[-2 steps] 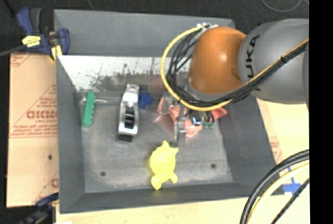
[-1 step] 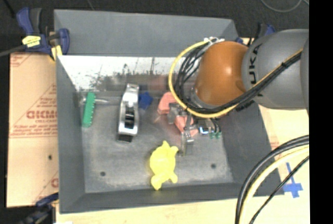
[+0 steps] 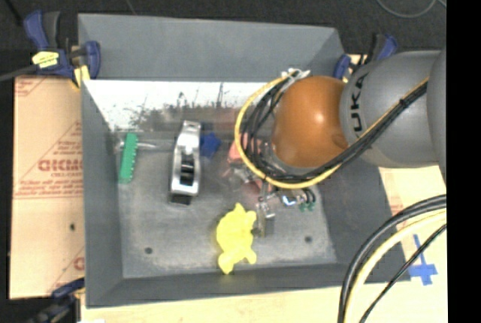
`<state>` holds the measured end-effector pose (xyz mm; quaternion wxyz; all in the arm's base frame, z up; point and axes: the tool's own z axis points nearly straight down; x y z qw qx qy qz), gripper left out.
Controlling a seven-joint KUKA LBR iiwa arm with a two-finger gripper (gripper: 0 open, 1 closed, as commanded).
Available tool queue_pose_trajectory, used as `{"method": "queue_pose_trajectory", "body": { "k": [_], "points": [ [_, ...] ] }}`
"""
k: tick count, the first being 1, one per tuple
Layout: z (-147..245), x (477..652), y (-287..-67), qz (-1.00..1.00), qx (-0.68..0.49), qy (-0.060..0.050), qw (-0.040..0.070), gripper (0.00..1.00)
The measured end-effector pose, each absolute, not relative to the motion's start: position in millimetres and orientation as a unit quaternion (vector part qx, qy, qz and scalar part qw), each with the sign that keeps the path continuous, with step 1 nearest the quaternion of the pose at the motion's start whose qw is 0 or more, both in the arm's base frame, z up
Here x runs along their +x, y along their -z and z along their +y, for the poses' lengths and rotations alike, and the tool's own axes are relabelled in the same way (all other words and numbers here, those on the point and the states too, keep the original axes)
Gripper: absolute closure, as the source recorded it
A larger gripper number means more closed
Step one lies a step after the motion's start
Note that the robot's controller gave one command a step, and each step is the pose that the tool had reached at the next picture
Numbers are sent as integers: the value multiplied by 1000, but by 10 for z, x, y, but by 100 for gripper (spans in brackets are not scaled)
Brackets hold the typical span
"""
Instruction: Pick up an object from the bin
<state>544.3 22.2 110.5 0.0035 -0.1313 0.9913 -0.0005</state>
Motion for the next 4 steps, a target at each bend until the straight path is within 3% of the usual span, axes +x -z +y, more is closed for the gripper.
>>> {"method": "queue_pose_trajectory", "body": {
  "k": [1,2,4],
  "points": [
    [250,5380,-928,968,-253,0,2,0],
    [429,5434,-704,923,-385,1,4,100],
    [487,5441,-834,916,-401,1,6,100]
  ]
}}
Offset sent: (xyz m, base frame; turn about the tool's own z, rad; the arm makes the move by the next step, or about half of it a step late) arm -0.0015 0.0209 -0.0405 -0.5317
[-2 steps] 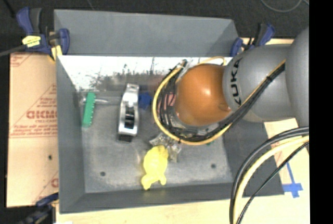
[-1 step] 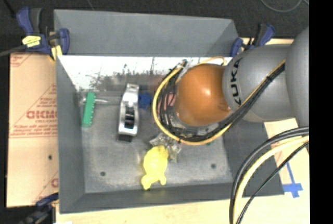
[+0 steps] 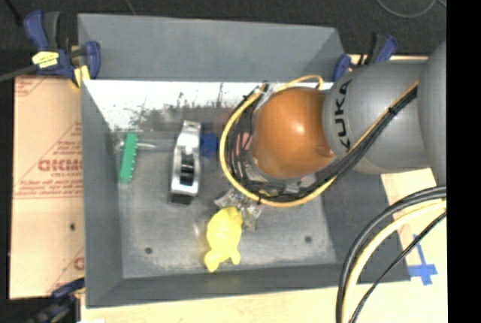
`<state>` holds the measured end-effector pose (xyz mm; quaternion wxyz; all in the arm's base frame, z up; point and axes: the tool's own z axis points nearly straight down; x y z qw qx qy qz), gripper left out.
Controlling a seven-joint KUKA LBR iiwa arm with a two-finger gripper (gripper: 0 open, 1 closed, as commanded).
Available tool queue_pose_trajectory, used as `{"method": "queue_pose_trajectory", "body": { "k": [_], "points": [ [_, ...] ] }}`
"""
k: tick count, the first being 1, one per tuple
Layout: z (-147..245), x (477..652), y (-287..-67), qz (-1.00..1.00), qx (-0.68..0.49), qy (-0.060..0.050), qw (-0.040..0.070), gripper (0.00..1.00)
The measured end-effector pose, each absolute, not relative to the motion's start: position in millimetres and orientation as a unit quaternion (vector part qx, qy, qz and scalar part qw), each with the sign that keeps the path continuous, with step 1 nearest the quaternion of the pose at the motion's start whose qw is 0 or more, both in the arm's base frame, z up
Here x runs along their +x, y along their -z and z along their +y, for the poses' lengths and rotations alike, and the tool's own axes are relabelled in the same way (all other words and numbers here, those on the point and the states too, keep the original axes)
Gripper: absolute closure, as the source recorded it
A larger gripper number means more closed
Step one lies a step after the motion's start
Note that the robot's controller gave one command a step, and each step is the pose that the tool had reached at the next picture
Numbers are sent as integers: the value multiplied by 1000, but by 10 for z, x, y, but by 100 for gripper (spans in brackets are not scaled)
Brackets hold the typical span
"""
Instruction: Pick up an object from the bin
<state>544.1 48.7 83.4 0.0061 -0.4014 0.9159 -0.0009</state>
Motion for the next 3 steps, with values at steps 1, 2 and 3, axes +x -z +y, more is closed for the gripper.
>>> {"method": "queue_pose_trajectory", "body": {
  "k": [1,2,3],
  "points": [
    [491,5440,-833,916,-401,0,6,100],
    [492,5439,-833,916,-400,0,6,100],
    [493,5439,-833,917,-400,0,5,100]
  ]
}}
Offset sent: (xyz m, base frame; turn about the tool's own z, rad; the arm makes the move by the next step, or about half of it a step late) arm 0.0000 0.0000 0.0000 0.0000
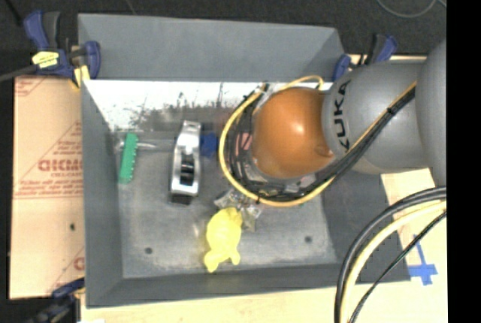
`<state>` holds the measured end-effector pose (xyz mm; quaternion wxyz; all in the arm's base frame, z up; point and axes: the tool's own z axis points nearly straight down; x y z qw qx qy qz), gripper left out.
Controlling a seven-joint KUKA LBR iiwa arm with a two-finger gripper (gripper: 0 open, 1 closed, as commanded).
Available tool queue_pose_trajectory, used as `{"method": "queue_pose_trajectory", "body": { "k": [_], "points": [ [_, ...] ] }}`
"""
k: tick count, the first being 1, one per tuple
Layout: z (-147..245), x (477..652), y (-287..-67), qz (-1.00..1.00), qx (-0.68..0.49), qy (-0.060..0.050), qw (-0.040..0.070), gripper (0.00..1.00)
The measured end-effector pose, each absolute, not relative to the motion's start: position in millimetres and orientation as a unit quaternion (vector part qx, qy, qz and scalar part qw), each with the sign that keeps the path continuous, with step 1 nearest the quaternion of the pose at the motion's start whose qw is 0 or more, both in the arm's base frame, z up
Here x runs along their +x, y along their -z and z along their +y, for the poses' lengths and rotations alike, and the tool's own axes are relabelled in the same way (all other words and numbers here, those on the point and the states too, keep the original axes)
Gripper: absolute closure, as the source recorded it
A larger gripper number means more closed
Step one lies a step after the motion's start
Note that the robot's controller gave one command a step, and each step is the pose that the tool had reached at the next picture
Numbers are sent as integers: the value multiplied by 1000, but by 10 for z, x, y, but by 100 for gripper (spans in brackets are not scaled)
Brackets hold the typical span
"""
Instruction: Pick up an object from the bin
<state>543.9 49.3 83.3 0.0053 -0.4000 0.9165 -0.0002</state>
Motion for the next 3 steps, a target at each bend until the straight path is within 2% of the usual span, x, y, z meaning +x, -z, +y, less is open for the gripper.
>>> {"method": "queue_pose_trajectory", "body": {
  "k": [3],
  "points": [
    [493,5438,-832,917,-399,0,5,100]
  ]
}}
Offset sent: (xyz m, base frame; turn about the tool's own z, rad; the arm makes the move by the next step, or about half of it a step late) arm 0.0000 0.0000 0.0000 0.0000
